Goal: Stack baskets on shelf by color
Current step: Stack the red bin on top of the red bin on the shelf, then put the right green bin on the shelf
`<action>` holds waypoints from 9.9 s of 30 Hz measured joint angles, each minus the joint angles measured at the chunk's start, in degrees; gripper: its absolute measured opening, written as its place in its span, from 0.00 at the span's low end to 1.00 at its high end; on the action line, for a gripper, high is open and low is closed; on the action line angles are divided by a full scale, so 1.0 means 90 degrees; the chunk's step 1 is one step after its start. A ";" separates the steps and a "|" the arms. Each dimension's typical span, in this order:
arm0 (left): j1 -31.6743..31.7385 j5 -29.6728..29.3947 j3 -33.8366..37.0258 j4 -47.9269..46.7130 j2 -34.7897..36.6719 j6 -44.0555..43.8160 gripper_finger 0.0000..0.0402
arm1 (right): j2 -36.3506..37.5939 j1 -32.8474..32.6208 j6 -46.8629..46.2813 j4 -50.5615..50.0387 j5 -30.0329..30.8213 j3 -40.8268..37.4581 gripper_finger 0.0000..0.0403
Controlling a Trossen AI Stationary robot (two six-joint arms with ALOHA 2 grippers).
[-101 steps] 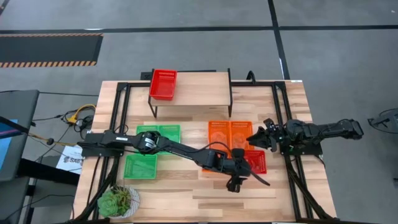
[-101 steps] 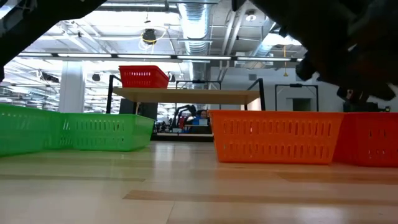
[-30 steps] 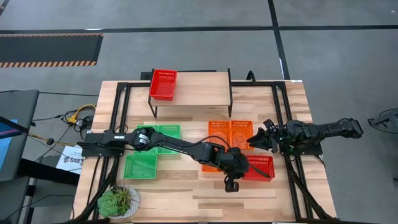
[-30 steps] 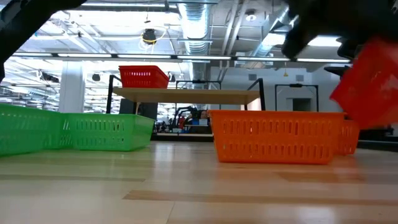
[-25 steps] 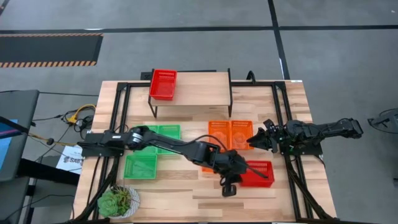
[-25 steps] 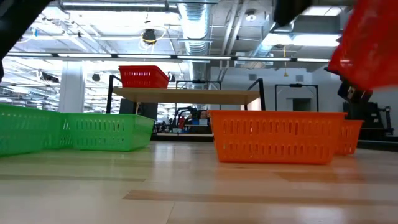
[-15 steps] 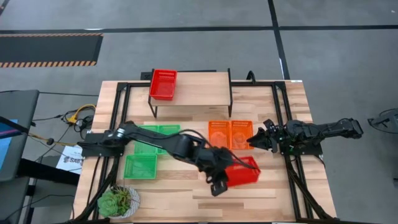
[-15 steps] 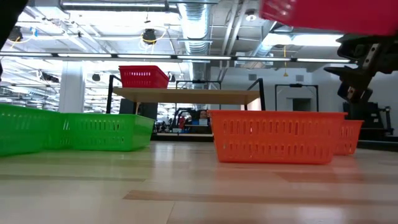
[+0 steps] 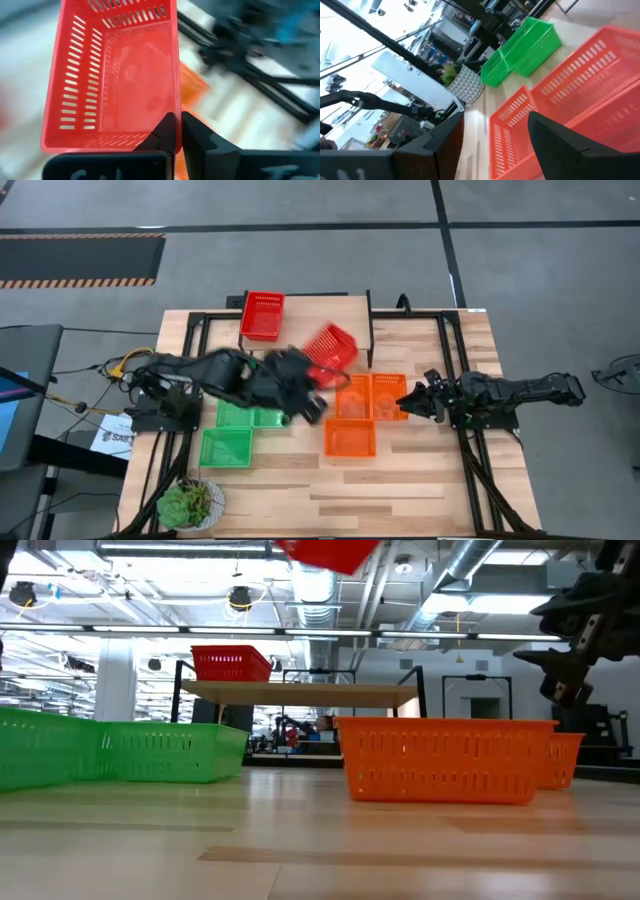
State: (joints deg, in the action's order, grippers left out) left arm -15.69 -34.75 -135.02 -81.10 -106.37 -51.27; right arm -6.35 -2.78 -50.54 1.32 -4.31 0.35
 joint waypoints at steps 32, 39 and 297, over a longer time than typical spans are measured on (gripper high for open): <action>0.3405 -0.0042 0.0546 -0.0986 -0.0360 0.0535 0.00 | -0.0001 0.0859 -0.0391 -0.0005 0.0047 0.0001 0.61; 0.3320 -0.0294 0.0633 -0.0975 0.0258 0.0514 0.00 | 0.0000 0.0862 -0.0403 -0.0007 0.0028 0.0001 0.61; 0.4742 0.0498 0.3325 0.2119 0.0028 0.1803 0.00 | -0.0134 0.0864 -0.0231 -0.0046 0.0200 0.0001 0.61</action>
State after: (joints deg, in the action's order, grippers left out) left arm 26.99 -30.27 -105.09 -62.03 -106.13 -35.04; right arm -7.55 4.99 -52.62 0.91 -2.50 0.36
